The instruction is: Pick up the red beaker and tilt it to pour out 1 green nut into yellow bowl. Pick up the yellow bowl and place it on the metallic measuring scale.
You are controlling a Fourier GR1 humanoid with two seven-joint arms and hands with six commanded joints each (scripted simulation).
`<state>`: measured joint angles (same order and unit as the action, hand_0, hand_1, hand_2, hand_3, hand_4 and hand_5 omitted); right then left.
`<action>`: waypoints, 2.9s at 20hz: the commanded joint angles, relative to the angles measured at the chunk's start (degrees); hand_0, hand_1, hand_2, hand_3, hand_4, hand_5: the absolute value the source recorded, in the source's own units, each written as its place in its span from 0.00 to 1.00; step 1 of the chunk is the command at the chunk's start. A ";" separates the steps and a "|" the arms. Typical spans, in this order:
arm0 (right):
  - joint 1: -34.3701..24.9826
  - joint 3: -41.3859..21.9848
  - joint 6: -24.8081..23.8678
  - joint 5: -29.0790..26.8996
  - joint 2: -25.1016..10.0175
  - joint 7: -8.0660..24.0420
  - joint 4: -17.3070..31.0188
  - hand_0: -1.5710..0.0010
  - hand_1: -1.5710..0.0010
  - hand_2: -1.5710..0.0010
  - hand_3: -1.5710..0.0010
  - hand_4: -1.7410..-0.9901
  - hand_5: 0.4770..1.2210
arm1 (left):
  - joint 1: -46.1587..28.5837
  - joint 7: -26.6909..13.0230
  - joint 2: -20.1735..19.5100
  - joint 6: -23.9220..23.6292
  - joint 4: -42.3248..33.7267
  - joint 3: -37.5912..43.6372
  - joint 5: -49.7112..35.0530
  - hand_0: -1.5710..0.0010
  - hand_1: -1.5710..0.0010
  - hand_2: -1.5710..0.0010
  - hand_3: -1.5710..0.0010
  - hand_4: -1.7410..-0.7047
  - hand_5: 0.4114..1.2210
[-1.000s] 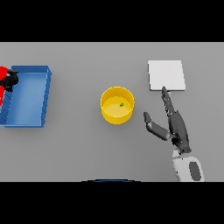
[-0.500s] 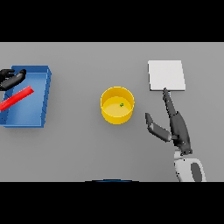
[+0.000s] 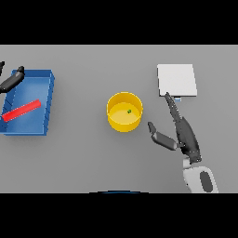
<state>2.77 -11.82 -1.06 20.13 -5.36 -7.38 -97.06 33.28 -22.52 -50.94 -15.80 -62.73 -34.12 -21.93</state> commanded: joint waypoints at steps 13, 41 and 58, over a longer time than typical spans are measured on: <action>-25.15 -18.20 18.85 25.02 -17.93 -0.52 9.11 1.00 1.00 1.00 1.00 0.70 0.31 | -0.29 2.02 0.68 0.24 -0.86 0.41 -1.10 1.00 1.00 1.00 1.00 0.99 0.33; -42.63 -29.88 31.27 32.31 -12.84 -3.38 30.80 0.33 0.36 0.45 0.63 0.25 0.81 | -2.97 3.83 -1.10 0.78 -2.63 2.14 -3.51 1.00 1.00 1.00 1.00 0.99 0.35; -42.63 -24.75 33.50 27.78 -16.57 -1.22 22.65 0.01 0.01 0.10 0.20 0.01 1.00 | -2.90 3.22 -1.40 0.85 -3.07 1.77 -3.24 1.00 1.00 1.00 1.00 0.98 0.35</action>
<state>-39.92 -36.54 32.41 47.92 -21.97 -8.62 -74.42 30.37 -19.30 -52.34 -14.94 -65.79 -32.36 -25.17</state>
